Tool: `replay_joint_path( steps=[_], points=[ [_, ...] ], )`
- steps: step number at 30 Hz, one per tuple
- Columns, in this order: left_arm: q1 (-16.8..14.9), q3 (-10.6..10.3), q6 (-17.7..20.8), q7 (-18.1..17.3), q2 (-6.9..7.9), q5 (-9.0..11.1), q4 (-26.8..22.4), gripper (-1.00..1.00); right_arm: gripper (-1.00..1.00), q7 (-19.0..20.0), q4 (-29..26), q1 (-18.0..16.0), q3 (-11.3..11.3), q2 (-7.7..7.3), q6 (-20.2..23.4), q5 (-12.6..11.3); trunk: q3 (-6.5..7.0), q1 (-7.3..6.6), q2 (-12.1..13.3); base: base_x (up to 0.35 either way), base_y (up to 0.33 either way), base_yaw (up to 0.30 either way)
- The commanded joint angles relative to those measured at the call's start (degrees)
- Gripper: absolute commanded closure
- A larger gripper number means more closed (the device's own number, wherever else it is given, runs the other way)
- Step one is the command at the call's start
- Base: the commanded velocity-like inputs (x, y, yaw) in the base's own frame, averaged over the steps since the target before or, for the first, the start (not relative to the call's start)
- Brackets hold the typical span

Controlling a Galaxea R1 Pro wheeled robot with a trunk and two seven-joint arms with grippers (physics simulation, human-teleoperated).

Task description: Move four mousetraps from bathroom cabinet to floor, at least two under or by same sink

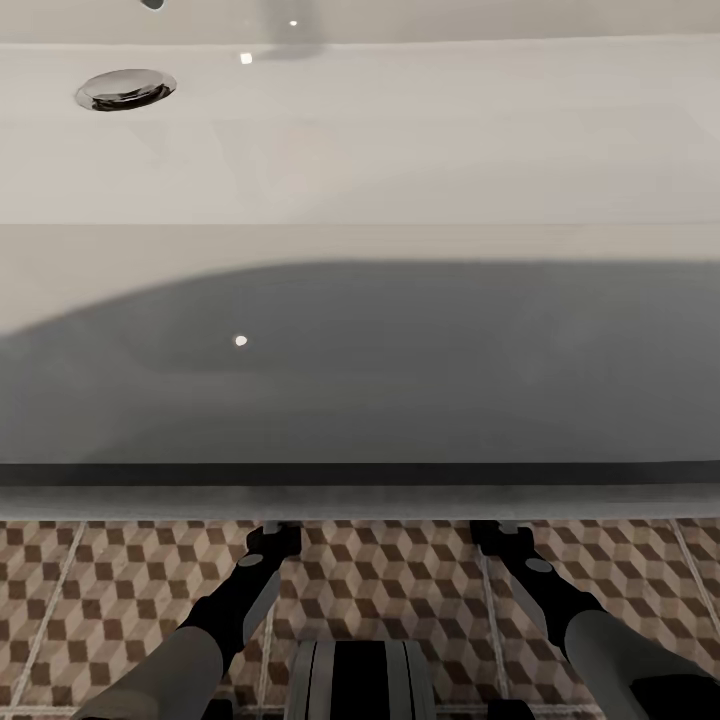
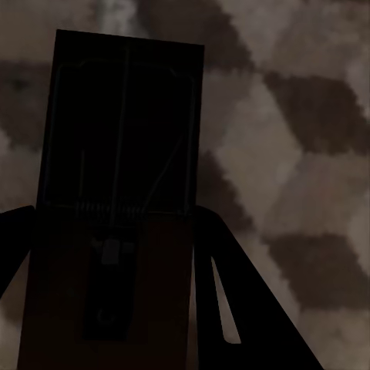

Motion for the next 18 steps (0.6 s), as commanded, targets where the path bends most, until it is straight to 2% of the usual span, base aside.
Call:
replay_joint_path(
  steps=[1, 18],
  points=[
    [0.0, -0.5, 0.2, 0.5, 0.05, 0.4, -0.1, 1.00, 1.00, -0.2, 0.0, 0.0, 0.5, -0.03, -0.2, -0.7, -0.03, -0.01, 0.0, 0.000, 0.000, 0.000],
    [0.0, -0.8, 0.3, 0.8, 0.07, 0.4, -0.1, 1.00, 1.00, -0.2, 0.0, 0.0, 0.4, -0.02, -0.2, -0.7, -0.03, -0.01, 0.0, 0.000, 0.000, 0.000]
  ],
)
